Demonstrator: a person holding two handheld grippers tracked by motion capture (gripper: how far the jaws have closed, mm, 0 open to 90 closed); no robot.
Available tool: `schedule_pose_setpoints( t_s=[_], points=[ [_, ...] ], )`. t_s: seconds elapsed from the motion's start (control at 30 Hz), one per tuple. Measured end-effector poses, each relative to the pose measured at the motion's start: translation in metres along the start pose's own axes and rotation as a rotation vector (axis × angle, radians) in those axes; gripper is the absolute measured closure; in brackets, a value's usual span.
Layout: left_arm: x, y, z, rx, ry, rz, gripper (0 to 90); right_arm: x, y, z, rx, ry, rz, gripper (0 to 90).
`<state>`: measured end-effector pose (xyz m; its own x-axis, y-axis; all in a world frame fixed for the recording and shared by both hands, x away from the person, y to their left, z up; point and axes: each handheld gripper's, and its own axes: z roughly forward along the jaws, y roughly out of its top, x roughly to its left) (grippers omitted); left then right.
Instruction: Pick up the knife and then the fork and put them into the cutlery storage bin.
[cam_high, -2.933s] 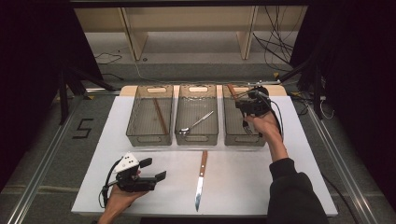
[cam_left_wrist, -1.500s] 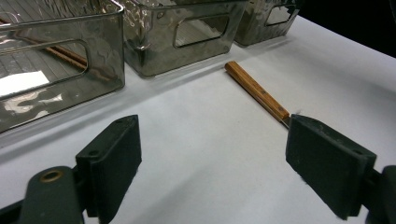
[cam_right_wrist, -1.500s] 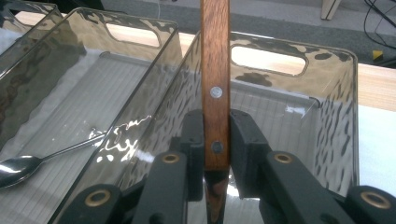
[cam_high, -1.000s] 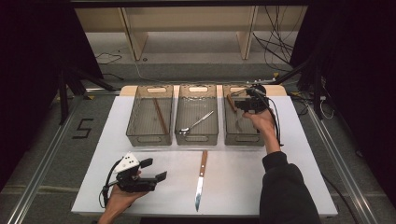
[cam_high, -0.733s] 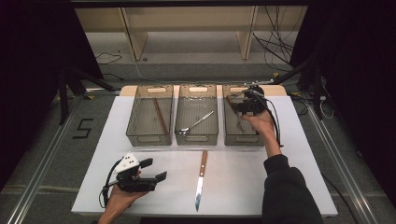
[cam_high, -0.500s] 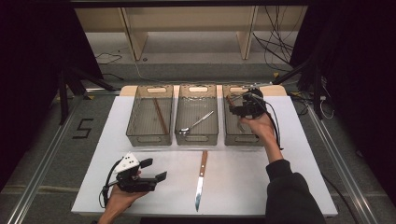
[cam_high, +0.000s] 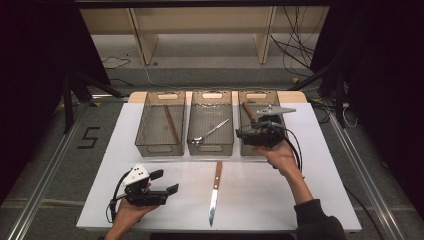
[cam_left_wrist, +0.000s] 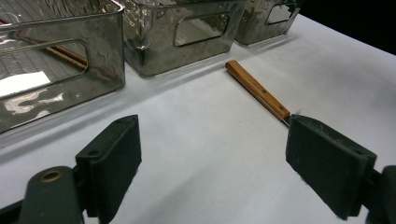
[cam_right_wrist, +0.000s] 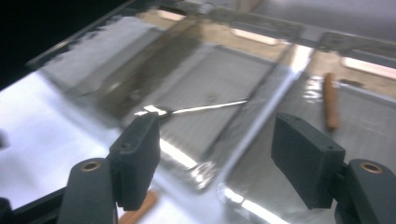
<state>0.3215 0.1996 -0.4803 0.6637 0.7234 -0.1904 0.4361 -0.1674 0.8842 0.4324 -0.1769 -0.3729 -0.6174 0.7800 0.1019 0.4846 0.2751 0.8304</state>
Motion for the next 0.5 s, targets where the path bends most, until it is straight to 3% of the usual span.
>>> schedule_pose_setpoints(
  t_s=[0.3,0.5],
  points=[
    [0.000,0.000,0.000,0.005,0.002,0.001,18.0,0.040,-0.036,-0.003,0.029,0.121,-0.053,39.1],
    [-0.001,0.000,0.000,0.003,0.003,0.003,17.9,0.059,-0.056,0.008,0.070,0.181,-0.084,51.4]
  ],
)
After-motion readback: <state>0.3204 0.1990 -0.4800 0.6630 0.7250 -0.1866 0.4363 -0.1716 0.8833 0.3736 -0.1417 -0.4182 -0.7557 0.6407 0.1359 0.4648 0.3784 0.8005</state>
